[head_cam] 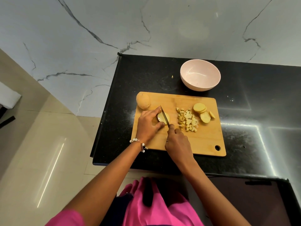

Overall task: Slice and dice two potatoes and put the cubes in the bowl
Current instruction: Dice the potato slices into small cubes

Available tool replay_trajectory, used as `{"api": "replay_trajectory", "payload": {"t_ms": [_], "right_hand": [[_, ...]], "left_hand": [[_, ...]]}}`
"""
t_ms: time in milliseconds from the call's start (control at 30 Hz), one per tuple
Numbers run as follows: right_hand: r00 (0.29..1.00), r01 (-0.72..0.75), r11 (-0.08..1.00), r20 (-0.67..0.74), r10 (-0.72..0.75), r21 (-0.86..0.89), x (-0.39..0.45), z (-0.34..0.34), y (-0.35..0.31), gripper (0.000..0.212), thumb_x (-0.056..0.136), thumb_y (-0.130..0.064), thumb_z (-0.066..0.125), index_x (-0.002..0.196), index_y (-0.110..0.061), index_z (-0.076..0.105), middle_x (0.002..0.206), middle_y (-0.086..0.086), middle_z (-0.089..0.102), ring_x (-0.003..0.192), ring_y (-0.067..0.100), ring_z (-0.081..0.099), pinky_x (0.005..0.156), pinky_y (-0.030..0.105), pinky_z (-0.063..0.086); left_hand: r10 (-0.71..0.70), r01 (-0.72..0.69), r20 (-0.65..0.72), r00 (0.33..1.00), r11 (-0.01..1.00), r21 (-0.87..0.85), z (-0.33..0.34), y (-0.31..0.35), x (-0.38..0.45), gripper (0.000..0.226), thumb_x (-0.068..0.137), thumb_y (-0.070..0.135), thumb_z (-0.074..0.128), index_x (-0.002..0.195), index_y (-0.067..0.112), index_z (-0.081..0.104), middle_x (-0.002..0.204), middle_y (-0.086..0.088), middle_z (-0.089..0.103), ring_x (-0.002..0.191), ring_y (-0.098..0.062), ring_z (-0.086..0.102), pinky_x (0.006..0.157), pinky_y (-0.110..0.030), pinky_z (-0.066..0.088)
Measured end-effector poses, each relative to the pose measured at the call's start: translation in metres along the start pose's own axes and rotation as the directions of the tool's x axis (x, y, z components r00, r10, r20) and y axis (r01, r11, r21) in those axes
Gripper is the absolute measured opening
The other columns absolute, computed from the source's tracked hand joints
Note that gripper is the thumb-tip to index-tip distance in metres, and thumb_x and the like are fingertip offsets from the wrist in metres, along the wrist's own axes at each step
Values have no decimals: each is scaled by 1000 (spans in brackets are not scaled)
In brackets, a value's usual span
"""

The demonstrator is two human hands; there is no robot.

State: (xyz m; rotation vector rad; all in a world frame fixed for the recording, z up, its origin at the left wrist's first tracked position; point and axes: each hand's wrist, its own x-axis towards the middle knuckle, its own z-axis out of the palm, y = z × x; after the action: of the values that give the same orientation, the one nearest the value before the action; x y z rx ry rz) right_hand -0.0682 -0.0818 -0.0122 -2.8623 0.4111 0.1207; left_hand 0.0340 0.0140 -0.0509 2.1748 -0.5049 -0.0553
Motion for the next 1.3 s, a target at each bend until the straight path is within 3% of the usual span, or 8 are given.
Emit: {"api": "replay_trajectory", "payload": {"t_ms": [167, 300, 400, 500, 667, 767, 900, 1300], "right_hand": [[1000, -5, 999, -23, 4, -41, 6, 4, -13, 45, 94, 0, 32, 138, 7, 32, 108, 22, 56, 80, 40, 63, 57, 36, 40], [999, -15, 994, -51, 9, -107, -13, 10, -7, 49, 66, 8, 68, 114, 13, 58, 73, 19, 59, 37, 31, 53, 31, 29, 35], [996, 38, 993, -81, -47, -111, -31, 15, 1, 43, 65, 7, 52, 107, 13, 61, 66, 16, 57, 29, 28, 46, 27, 26, 28], [999, 19, 996, -46, -23, -85, -33, 11, 5, 47, 74, 5, 40, 118, 11, 55, 76, 20, 60, 40, 35, 52, 36, 31, 27], [1000, -14, 999, -17, 15, 30, -26, 7, 6, 54, 92, -5, 35, 144, 0, 26, 116, 19, 54, 90, 41, 59, 66, 40, 41], [999, -8, 999, -51, 10, 54, -18, 4, 3, 52, 93, -6, 35, 144, -1, 27, 113, 19, 55, 89, 40, 57, 67, 40, 41], [1000, 5, 999, -25, -4, 40, -5, 5, 0, 52, 94, -8, 35, 145, -4, 26, 115, 18, 54, 89, 38, 57, 66, 39, 41], [1000, -2, 1000, -3, 2, 20, -5, 4, -4, 52, 94, -7, 33, 145, -3, 23, 117, 17, 53, 91, 37, 58, 68, 38, 41]], "left_hand": [[-2, 1, -40, 999, 1000, -13, 3, -1, 0, 65, 70, 22, 79, 130, 16, 55, 114, 3, 66, 104, -17, 48, 90, -11, 30], [-6, 6, -51, 999, 1000, -5, 6, -3, 1, 64, 71, 25, 79, 129, 16, 56, 115, 4, 66, 106, -16, 46, 89, -9, 27], [-4, 4, -56, 998, 1000, 1, 6, -3, 1, 63, 71, 26, 79, 129, 16, 56, 116, 4, 66, 105, -16, 46, 87, -10, 28], [-6, 6, -48, 999, 1000, 3, 5, -3, 0, 63, 72, 27, 79, 129, 17, 56, 118, 3, 65, 107, -14, 46, 86, -8, 27], [1, -1, -36, 999, 1000, 1, 4, -5, 0, 67, 71, 29, 79, 132, 18, 53, 118, 4, 65, 108, -16, 48, 88, -11, 29], [17, -16, -43, 999, 1000, 13, 4, -8, 1, 70, 70, 30, 80, 133, 18, 52, 117, 3, 65, 106, -16, 49, 90, -14, 31], [2, -2, -64, 998, 1000, -5, 5, -9, 0, 71, 70, 28, 79, 134, 19, 51, 109, 2, 64, 101, -17, 51, 90, -30, 44], [-3, -1, -90, 996, 999, -42, 6, -8, 0, 70, 72, 22, 78, 135, 16, 50, 109, 6, 68, 100, -15, 51, 90, -33, 45]]}}
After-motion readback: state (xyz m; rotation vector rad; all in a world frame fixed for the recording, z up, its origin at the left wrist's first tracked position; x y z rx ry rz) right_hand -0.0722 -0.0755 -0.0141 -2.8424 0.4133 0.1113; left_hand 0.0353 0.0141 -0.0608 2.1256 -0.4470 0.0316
